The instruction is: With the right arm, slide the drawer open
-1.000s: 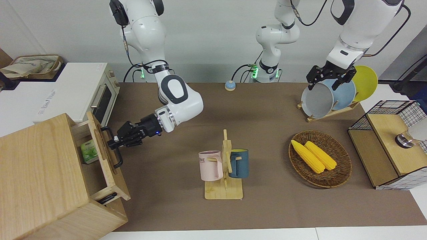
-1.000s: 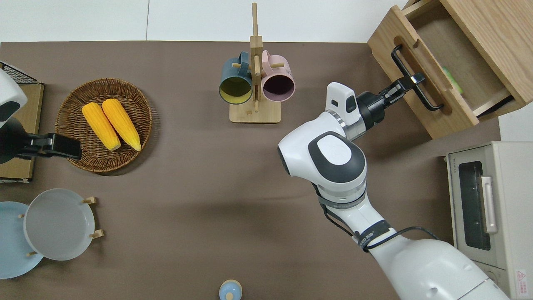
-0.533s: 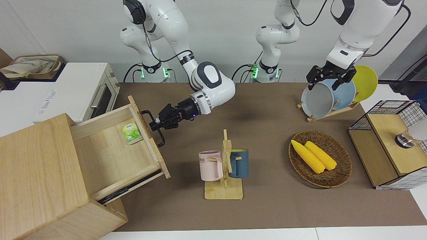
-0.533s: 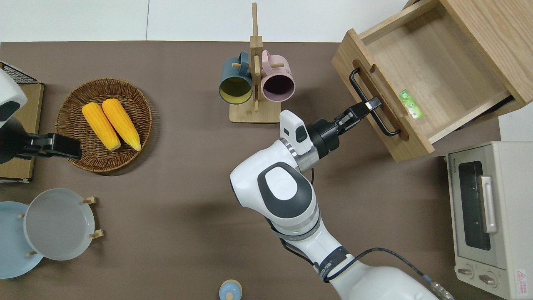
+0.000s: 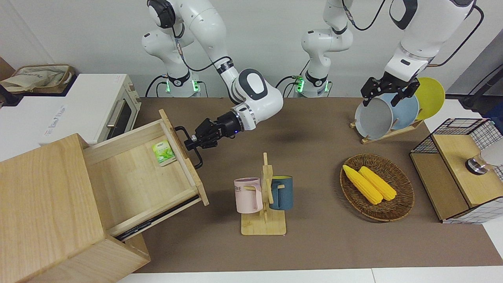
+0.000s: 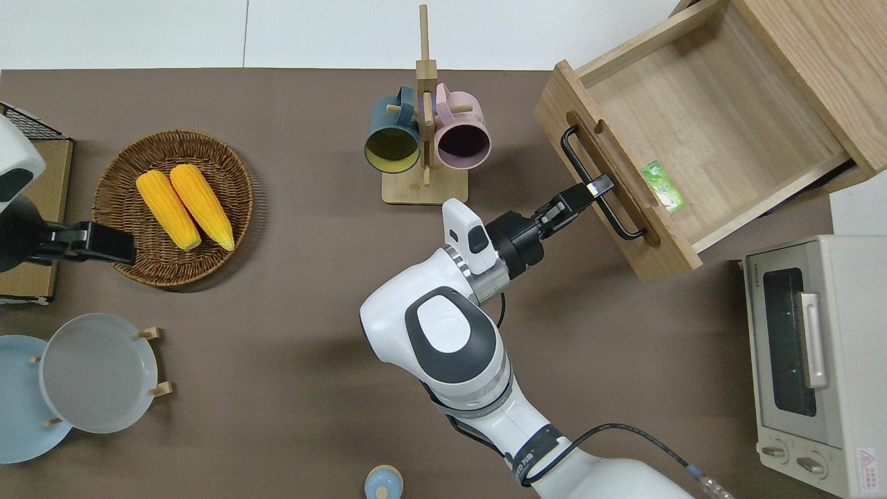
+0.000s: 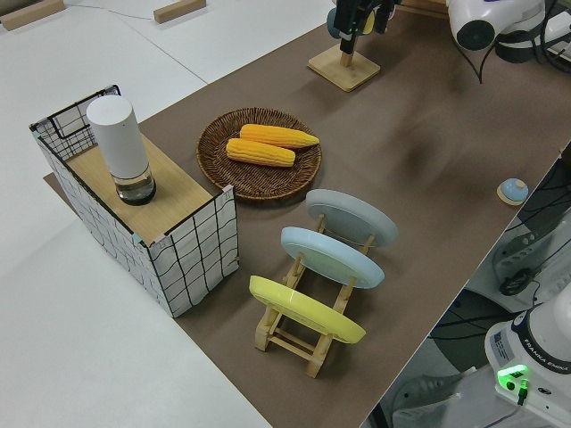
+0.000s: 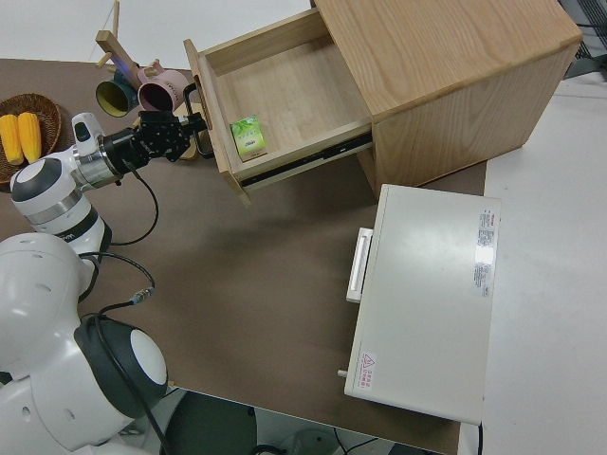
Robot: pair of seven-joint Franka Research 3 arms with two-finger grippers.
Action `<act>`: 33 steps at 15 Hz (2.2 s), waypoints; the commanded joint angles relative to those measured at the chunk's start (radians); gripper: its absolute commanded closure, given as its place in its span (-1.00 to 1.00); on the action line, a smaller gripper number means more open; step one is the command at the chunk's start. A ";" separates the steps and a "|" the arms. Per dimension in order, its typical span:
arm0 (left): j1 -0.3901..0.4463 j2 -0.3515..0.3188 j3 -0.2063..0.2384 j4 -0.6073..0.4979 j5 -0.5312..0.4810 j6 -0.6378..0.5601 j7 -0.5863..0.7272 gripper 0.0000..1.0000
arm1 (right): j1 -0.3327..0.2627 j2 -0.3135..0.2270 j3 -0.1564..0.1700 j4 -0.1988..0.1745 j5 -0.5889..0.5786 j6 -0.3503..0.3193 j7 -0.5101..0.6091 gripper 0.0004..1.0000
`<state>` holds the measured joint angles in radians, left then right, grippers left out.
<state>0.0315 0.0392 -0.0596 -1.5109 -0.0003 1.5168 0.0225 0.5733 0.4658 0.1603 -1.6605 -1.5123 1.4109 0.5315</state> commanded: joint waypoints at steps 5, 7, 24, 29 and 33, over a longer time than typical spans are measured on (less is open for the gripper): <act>0.004 0.011 -0.006 0.026 0.017 -0.020 0.010 -0.99 | 0.042 0.004 -0.018 0.045 -0.025 -0.029 -0.061 0.60; 0.004 0.011 -0.006 0.026 0.017 -0.020 0.010 -0.99 | 0.042 0.005 -0.021 0.045 -0.023 -0.029 -0.059 -0.38; 0.004 0.011 -0.006 0.024 0.017 -0.020 0.010 -0.99 | 0.072 -0.024 -0.018 0.194 0.291 -0.029 0.107 -0.97; 0.004 0.011 -0.006 0.026 0.017 -0.020 0.010 -0.99 | 0.051 -0.139 -0.012 0.272 0.578 -0.021 0.093 -0.97; 0.004 0.011 -0.006 0.024 0.017 -0.020 0.010 -0.99 | -0.091 -0.289 -0.011 0.272 0.855 -0.012 -0.023 -0.97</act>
<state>0.0315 0.0392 -0.0596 -1.5109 -0.0003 1.5168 0.0225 0.5876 0.2610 0.1377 -1.3806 -0.8101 1.3909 0.6027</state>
